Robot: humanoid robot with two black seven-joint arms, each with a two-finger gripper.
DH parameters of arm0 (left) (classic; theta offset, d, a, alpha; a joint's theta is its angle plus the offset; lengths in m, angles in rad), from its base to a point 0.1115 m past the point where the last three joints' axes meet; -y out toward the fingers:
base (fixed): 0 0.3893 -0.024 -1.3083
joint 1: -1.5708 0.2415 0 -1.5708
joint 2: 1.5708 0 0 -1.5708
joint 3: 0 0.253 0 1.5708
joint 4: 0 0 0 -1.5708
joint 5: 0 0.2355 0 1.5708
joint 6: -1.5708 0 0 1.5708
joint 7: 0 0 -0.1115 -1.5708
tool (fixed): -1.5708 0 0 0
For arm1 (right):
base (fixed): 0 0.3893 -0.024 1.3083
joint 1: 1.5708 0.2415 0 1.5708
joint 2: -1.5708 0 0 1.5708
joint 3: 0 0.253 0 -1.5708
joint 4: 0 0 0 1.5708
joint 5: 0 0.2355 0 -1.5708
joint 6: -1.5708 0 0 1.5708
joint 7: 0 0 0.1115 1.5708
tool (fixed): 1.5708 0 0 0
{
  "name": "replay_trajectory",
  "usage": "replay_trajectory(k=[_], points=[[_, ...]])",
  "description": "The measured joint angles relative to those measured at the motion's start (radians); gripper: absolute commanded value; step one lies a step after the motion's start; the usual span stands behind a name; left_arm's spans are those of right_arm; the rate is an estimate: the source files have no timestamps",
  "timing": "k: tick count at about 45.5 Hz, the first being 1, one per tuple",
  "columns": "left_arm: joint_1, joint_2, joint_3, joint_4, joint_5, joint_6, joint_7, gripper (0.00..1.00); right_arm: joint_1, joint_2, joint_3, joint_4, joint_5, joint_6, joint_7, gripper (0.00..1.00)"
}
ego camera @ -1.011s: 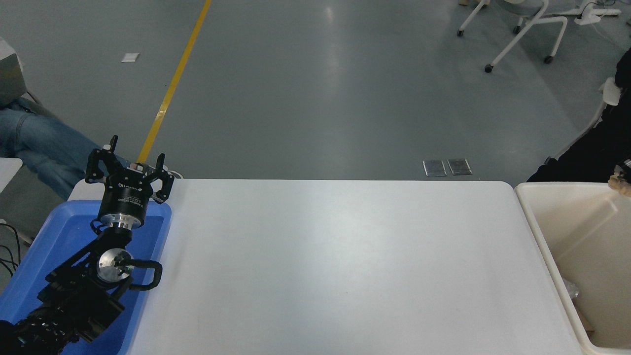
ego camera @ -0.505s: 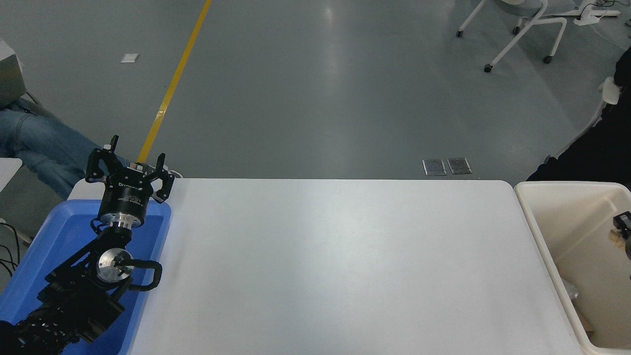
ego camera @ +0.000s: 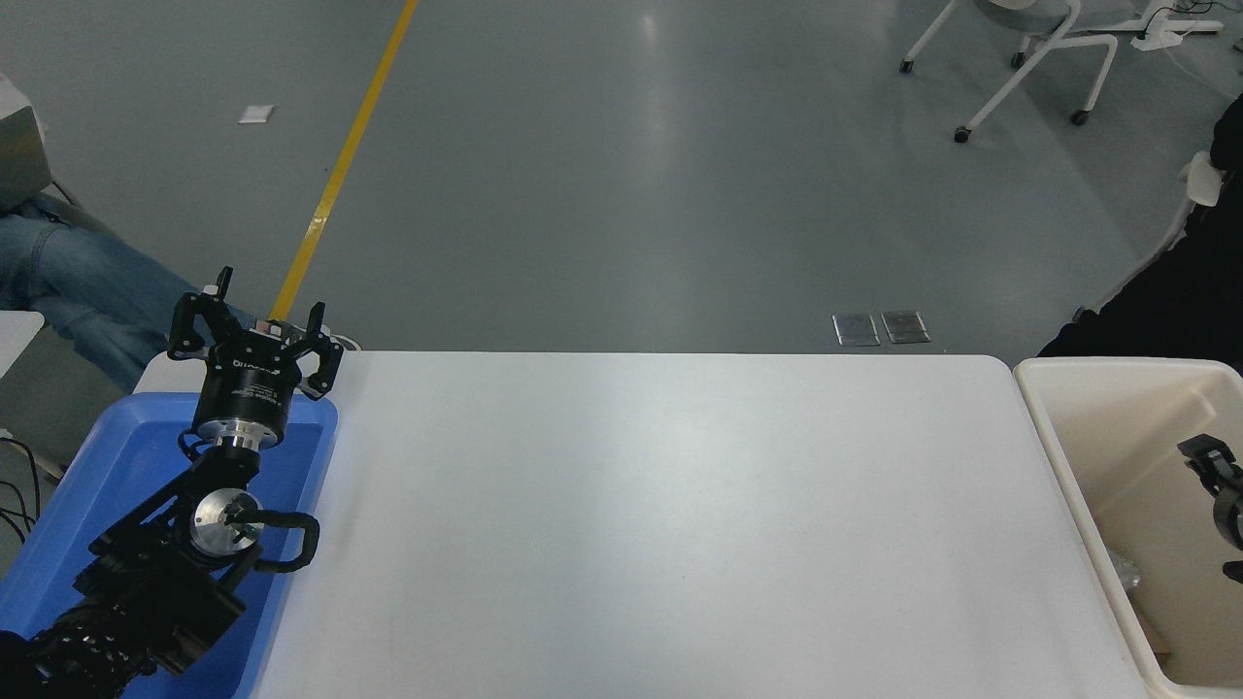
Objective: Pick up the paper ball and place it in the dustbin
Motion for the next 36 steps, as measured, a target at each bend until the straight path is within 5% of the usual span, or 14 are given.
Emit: replay_trajectory(k=[16, 36], points=[[0.0, 0.0, 0.0, 0.0, 0.0, 0.0, 0.0, 0.99, 0.251, 0.087, -0.047, 0.079, -0.061, 0.042, 0.0, 1.0], [0.0, 0.0, 0.001, 0.0, 0.0, 0.0, 0.0, 0.99, 0.563, 0.244, -0.208, 0.276, -0.142, 0.271, -0.002, 1.0]])
